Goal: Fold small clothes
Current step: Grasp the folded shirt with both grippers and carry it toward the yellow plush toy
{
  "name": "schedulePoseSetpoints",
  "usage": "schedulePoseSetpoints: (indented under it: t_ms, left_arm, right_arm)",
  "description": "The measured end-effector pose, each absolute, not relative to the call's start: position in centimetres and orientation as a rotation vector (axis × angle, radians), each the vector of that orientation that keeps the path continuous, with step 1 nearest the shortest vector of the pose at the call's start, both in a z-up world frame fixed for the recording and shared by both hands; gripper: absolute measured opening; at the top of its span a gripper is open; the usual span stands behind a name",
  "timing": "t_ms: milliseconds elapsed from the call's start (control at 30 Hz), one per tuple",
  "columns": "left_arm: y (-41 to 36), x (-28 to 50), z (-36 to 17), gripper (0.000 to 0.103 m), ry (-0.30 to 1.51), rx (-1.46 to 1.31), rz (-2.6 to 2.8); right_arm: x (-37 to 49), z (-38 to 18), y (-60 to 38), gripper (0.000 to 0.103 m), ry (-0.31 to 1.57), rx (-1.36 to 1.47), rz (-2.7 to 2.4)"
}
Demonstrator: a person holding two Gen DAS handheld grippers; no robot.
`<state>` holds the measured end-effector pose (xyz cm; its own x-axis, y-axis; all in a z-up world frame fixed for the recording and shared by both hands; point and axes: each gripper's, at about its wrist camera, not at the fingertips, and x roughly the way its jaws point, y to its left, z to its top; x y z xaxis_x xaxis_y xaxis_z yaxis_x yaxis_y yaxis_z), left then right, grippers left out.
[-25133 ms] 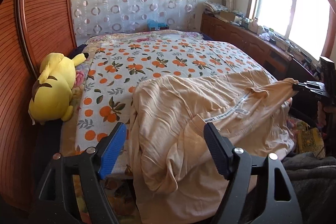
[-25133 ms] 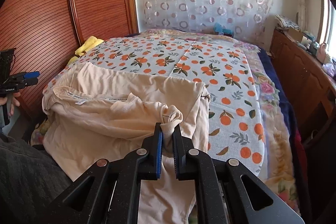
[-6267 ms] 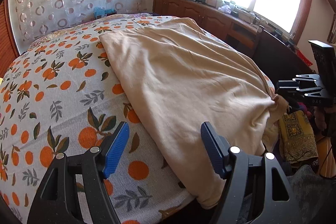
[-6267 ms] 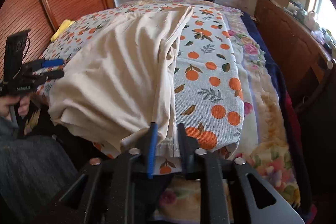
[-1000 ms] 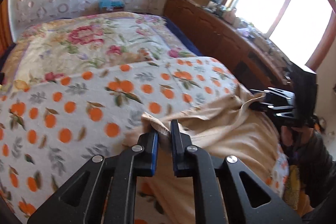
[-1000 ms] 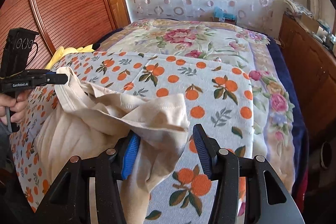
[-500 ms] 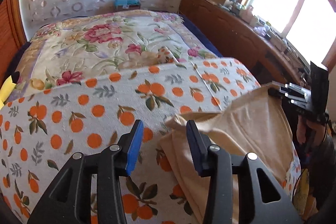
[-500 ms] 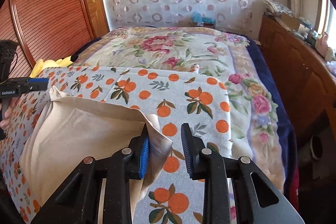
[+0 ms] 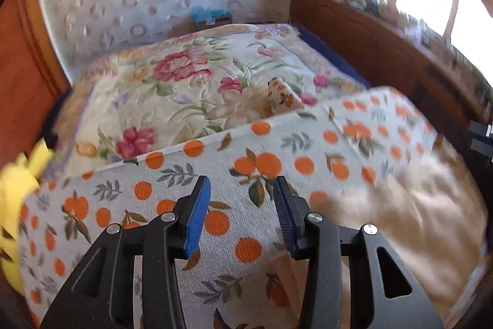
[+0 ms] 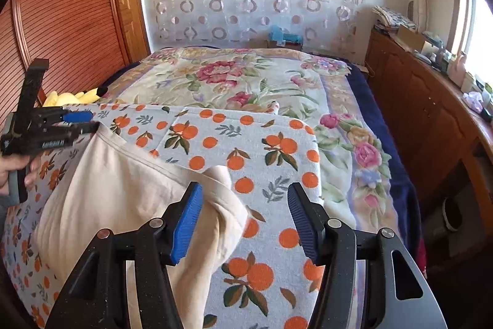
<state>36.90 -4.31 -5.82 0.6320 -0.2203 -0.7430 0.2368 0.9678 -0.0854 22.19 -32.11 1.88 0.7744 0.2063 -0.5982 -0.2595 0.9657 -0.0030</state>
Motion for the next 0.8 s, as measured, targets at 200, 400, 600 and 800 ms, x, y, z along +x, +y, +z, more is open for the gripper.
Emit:
schedulePoseSetpoints:
  t_ms: [200,400,600,800]
  left_arm:
    - [-2.9,35.3,-6.2,0.043,0.883,0.002,-0.296]
    - [-4.3,31.6,-7.8,0.043,0.932,-0.016,-0.408]
    - [-5.9,30.3,-9.2,0.043,0.984,-0.046,-0.476]
    - [-6.2,29.6,-9.4,0.043,0.975,-0.089,-0.499]
  right_arm:
    - [22.1,1.6,-32.4,0.066,0.709,-0.015,0.347]
    - [22.9,-0.4,-31.6,0.070,0.821,-0.037,0.361]
    - [24.3,-2.0,-31.7,0.070,0.889,0.030,0.379]
    - [24.3,-2.1,-31.0,0.043,0.878,0.015,0.419]
